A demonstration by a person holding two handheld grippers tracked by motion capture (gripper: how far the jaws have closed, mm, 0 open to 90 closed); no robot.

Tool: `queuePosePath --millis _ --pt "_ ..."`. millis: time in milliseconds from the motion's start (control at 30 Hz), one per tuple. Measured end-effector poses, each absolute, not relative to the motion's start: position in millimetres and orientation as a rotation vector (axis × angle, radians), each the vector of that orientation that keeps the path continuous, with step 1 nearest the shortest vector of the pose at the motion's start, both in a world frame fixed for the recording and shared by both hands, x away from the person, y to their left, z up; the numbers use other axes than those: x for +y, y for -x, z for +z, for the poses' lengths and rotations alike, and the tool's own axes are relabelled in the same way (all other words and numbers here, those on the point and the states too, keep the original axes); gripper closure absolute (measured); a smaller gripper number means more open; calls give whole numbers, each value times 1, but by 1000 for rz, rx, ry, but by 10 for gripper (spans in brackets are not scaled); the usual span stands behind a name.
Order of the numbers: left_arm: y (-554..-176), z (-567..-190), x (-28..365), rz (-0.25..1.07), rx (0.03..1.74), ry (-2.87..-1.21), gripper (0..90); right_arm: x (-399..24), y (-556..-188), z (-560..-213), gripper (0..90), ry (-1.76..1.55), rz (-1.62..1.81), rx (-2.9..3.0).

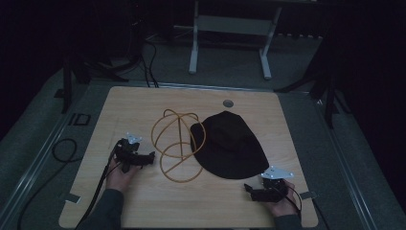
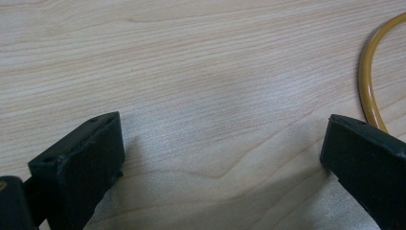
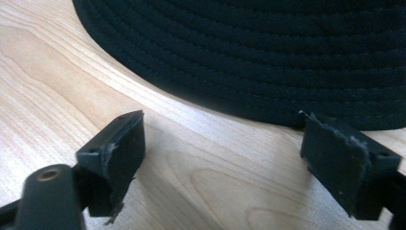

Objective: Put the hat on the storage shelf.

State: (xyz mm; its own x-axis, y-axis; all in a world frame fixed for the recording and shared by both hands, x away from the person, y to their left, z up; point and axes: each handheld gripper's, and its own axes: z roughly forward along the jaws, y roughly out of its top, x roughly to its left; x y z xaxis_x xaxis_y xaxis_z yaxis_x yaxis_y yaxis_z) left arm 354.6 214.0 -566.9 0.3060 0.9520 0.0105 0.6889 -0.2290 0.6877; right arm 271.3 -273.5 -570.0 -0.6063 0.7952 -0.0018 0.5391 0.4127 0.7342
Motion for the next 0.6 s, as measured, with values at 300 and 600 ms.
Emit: queuePosePath --millis 300,600 --pt "-355 -567 214 591 1453 -1995 15 -272 -270 -570 192 -1170 1016 2300" --pt "-355 -567 214 592 1451 -1998 15 -270 -268 -560 363 -1133 947 2355"
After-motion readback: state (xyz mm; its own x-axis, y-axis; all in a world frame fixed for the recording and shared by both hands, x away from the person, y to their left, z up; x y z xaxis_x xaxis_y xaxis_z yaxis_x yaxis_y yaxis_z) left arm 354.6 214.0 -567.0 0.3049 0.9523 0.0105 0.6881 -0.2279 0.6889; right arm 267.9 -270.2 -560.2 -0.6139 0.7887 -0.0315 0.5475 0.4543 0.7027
